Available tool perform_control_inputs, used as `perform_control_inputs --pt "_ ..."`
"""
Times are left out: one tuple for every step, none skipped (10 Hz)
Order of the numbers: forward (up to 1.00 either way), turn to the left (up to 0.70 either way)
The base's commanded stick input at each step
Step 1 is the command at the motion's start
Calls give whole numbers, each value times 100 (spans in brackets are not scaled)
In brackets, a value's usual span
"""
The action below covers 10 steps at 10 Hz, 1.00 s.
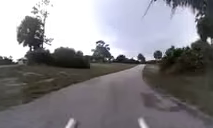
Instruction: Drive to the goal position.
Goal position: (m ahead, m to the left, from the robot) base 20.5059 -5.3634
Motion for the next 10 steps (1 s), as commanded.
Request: perform_control_inputs --pt "100 -40" --pt "100 -12" --pt "100 0" --pt "100 0" --pt "100 0" --pt "100 0" --pt "100 0" --pt "100 0" --pt "100 0" --pt "100 0"
